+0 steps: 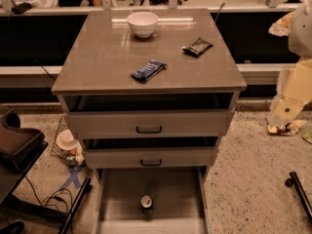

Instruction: Pick pepsi can from bottom drawer and place on counter

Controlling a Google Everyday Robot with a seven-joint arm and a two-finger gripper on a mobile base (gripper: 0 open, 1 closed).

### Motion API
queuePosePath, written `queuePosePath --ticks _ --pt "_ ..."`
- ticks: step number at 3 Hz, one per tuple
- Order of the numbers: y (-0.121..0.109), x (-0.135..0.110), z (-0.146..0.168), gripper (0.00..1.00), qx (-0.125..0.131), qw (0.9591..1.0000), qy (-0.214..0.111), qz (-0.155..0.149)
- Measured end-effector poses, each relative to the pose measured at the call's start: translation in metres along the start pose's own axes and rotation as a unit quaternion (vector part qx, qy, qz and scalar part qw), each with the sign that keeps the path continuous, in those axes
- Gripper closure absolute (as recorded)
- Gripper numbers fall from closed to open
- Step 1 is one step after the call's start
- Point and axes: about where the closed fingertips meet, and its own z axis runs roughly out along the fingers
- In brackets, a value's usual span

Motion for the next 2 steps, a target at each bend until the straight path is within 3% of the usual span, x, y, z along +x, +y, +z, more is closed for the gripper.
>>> queuePosePath --ticks 1,2 --pt "0.000 0.000 0.000 0.00 0.000 1.0000 0.000 0.000" --pt "0.004 0.005 0.028 0.00 0.001 0.9981 -0.058 0.021"
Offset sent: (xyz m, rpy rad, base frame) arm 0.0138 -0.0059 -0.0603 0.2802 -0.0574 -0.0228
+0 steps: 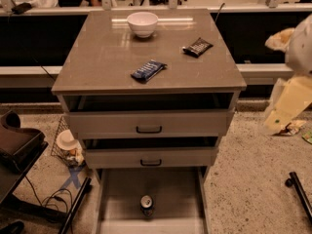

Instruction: Pick pepsi can from bottom drawer and place on counter

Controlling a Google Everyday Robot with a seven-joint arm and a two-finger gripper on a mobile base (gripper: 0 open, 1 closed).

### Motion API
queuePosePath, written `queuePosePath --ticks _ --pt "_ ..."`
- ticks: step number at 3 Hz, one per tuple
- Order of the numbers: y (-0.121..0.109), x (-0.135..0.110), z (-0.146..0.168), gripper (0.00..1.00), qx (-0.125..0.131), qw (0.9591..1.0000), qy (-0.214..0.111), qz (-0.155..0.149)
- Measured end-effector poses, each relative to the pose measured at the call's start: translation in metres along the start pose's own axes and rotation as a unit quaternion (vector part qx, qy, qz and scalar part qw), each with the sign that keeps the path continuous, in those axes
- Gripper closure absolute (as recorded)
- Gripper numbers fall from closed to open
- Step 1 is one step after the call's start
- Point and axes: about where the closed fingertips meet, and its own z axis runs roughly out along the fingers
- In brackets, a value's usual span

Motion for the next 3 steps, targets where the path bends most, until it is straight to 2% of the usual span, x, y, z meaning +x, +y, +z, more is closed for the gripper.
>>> queuePosePath --ticks 1,2,3 --pt "0.031 0.027 0.058 0.00 -0.024 0.9969 -0.072 0.022" --pt "0.088 0.061 0.158 0.00 -0.052 0.9791 -0.180 0.078" --pt "0.108 0.082 0.215 0.00 -0.038 0.9663 -0.237 0.092"
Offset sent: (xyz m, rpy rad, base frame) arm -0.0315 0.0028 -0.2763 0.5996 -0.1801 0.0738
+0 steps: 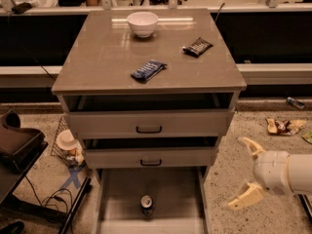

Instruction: Pick pepsi can from bottom drawer and place on counter

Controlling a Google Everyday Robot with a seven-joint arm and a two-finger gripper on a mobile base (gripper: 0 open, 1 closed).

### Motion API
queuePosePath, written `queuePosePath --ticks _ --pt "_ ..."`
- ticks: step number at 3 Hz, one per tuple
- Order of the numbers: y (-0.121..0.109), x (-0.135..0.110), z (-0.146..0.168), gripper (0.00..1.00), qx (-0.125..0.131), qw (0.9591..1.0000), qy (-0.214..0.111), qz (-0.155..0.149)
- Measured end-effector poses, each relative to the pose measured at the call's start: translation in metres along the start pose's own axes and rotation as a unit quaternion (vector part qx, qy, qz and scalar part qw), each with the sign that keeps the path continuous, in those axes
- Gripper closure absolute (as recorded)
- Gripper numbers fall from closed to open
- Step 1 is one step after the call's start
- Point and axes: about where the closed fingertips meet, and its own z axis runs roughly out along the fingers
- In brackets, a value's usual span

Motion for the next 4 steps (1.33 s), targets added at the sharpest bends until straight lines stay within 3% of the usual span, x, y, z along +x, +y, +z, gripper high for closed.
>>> queuePosePath --ticks 1,2,3,4 --pt "0.001 0.033 0.037 0.00 -0.005 0.9995 -0.029 -0.012" --pt "0.001 0.033 0.037 0.00 -0.005 0.9995 -0.029 -0.012" --pt "-0.025 0.077 0.085 0.00 -0.019 0.9989 -0.042 0.007" --pt "-0.056 0.124 0.130 0.00 -0.027 0.9980 -0.057 -0.008"
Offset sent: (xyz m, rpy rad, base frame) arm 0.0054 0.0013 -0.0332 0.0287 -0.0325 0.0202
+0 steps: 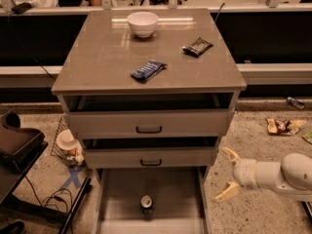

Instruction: Pick pepsi can from bottom drawer and place on counter

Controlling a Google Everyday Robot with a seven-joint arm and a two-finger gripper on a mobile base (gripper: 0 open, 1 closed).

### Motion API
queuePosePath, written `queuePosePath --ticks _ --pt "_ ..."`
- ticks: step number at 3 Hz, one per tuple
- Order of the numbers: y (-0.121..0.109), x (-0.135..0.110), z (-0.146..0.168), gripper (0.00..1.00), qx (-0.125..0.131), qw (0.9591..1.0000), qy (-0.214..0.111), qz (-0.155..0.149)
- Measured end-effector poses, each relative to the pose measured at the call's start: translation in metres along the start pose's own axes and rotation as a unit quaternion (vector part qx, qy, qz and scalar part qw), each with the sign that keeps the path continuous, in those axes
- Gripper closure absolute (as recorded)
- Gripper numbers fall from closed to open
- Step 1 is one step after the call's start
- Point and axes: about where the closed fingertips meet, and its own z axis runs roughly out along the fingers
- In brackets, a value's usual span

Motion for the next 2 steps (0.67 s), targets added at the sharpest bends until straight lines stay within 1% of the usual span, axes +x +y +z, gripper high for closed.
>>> queuePosePath --ticks 1,2 --pt "-0.023 0.052 0.032 0.00 -0.015 0.9988 -0.033 -0.033" --pt "-0.018 0.107 0.056 0.00 -0.038 0.9967 -0.057 -0.043"
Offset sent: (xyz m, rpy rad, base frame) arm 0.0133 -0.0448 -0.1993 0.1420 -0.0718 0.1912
